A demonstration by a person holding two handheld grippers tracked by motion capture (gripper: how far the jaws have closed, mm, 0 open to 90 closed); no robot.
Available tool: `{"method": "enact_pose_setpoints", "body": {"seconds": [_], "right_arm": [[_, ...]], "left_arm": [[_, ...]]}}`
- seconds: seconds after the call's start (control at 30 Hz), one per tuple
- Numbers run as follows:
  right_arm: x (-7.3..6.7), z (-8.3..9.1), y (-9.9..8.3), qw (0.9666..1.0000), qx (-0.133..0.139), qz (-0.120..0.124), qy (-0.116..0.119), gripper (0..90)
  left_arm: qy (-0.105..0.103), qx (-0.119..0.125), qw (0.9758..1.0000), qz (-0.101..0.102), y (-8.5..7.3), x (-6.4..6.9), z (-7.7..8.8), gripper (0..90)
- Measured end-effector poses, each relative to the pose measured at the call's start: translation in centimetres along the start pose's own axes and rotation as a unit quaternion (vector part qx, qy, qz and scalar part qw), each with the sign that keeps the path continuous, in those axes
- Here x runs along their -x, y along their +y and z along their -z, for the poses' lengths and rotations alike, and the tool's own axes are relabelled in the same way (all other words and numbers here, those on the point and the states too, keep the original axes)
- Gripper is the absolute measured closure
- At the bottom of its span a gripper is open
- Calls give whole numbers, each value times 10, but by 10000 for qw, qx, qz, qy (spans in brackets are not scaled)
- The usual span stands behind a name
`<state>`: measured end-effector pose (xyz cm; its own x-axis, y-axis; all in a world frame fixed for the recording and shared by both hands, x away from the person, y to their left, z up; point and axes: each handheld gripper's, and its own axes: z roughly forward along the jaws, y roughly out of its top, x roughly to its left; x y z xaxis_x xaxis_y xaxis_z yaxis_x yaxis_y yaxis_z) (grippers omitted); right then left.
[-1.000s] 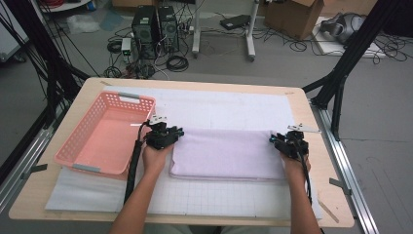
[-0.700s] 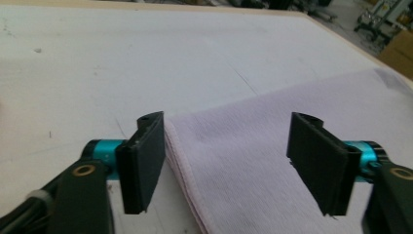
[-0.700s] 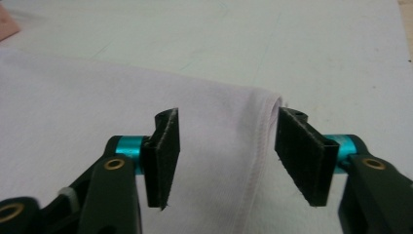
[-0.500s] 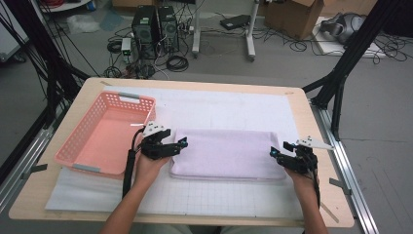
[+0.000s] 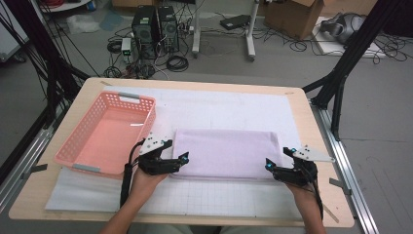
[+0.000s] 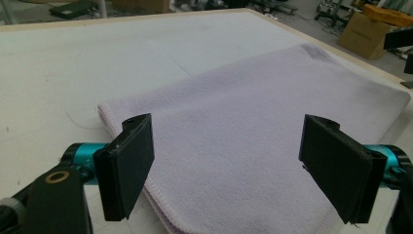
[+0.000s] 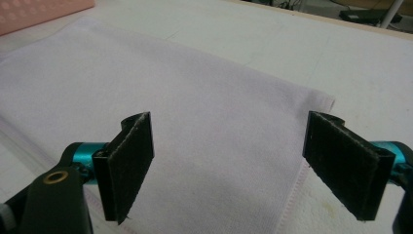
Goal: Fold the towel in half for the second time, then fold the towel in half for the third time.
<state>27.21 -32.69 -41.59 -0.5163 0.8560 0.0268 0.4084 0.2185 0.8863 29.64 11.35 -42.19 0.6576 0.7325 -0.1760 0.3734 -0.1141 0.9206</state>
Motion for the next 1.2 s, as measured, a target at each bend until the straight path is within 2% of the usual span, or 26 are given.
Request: {"method": "enact_pose_setpoints", "body": {"seconds": [0.03, 0.07, 0.13, 0.2, 0.27, 0.33, 0.43, 0.6, 0.8, 0.9, 1.13, 1.2], "right_arm": [[1, 0, -1, 10000, 37, -29, -7, 177], [2, 1, -3, 9999, 34, -133, 2, 175], [1, 1, -5, 9998, 67, -172, -59, 169], [-1, 0, -7, 9999, -21, -58, -90, 169], [-2, -1, -8, 9999, -108, 34, -100, 168], [-1, -1, -8, 9999, -105, -33, 14, 168], [1, 0, -6, 9999, -40, -102, -13, 168], [3, 3, -5, 9999, 56, -140, -50, 167], [5, 3, -5, 9998, 59, -185, -95, 168], [3, 2, -5, 9998, 34, -169, -73, 168], [4, 1, -4, 9998, 57, -167, -83, 168], [3, 1, -4, 9998, 46, -179, -74, 168]], "left_arm": [[15, -7, 10000, -53, -1, 1, 0, 210], [33, -1, 10000, -55, -1, 2, 1, 210], [-1, 36, 10000, -36, -3, 3, 3, 209], [16, 2, 9999, -130, -5, 6, 5, 208], [38, -13, 9999, -138, -8, 9, 7, 208], [65, -40, 9999, -145, -11, 11, 7, 211], [59, -9, 9999, -111, -12, 13, 8, 217], [41, 9, 10000, -89, -13, 11, 8, 215], [147, 53, 9999, -67, -13, 7, 14, 213], [130, 72, 9999, -57, -13, 7, 15, 214], [163, 17, 9998, -67, -15, 4, 13, 214], [140, -62, 9999, -9, -15, 3, 13, 214]]}}
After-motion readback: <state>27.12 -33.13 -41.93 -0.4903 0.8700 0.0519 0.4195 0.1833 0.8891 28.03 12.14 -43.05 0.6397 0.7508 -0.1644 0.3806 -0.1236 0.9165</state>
